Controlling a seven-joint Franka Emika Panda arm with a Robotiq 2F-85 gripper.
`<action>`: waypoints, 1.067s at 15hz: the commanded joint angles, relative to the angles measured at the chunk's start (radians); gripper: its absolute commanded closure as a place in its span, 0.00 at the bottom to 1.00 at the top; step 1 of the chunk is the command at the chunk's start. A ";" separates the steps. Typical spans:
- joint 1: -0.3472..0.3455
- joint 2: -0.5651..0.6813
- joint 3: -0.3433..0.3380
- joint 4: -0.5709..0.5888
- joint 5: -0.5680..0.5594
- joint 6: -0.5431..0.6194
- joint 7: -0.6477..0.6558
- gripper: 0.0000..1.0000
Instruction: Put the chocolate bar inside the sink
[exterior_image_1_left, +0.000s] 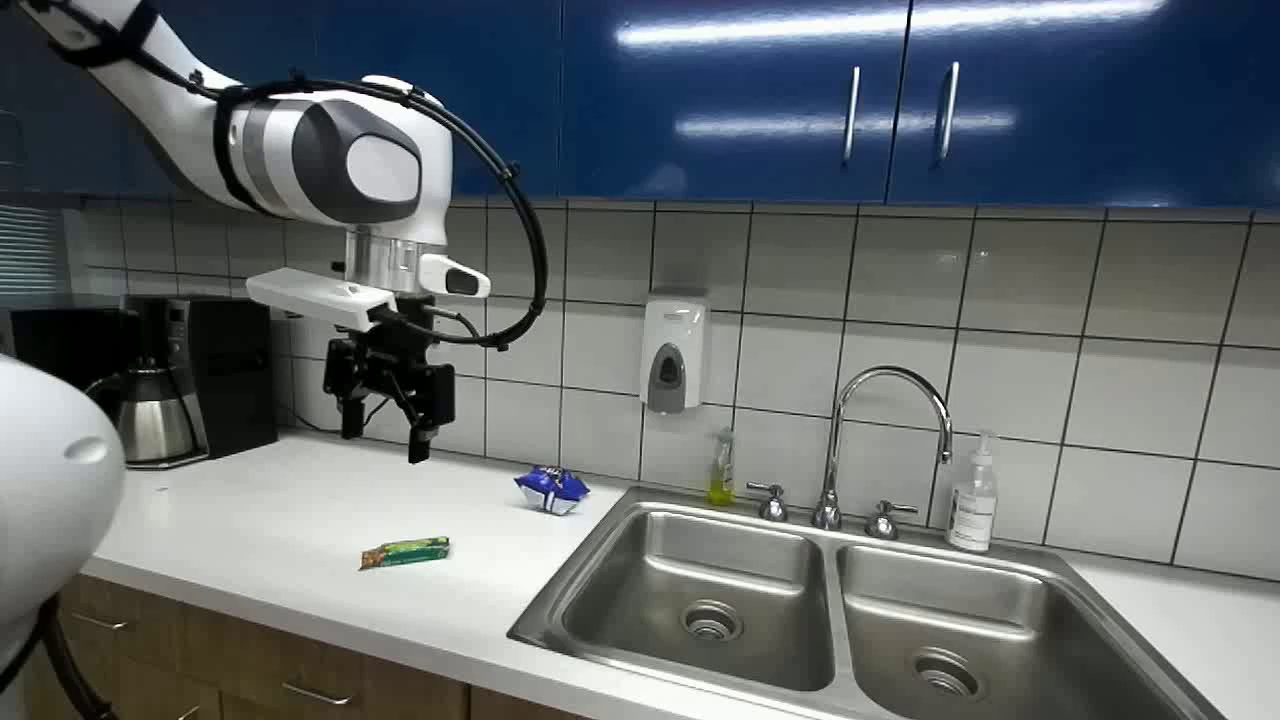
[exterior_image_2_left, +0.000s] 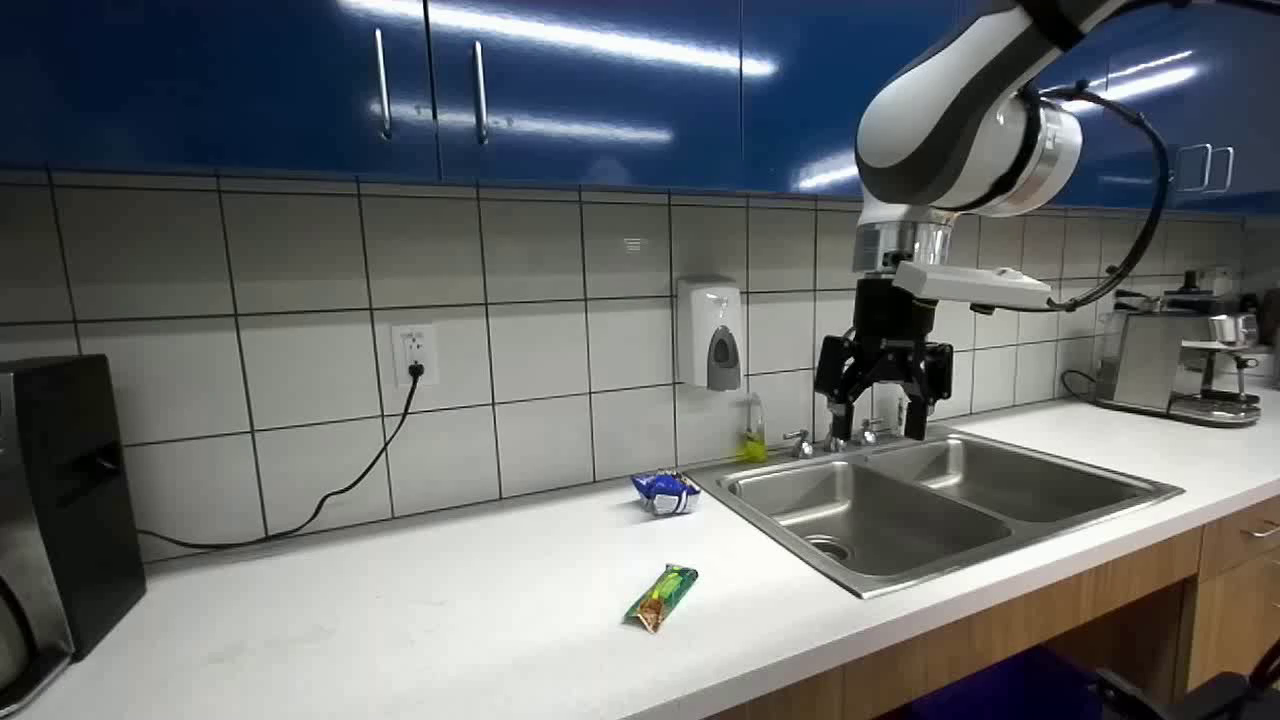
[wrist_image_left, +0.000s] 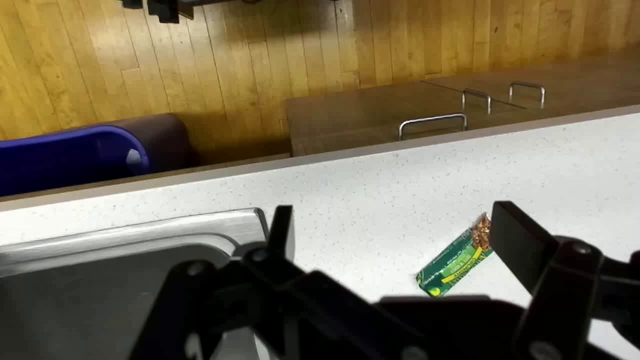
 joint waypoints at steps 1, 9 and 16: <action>-0.008 0.001 0.007 0.001 0.005 -0.003 -0.004 0.00; 0.017 0.102 0.019 0.018 0.018 0.057 -0.014 0.00; 0.109 0.298 0.061 0.069 0.064 0.199 -0.030 0.00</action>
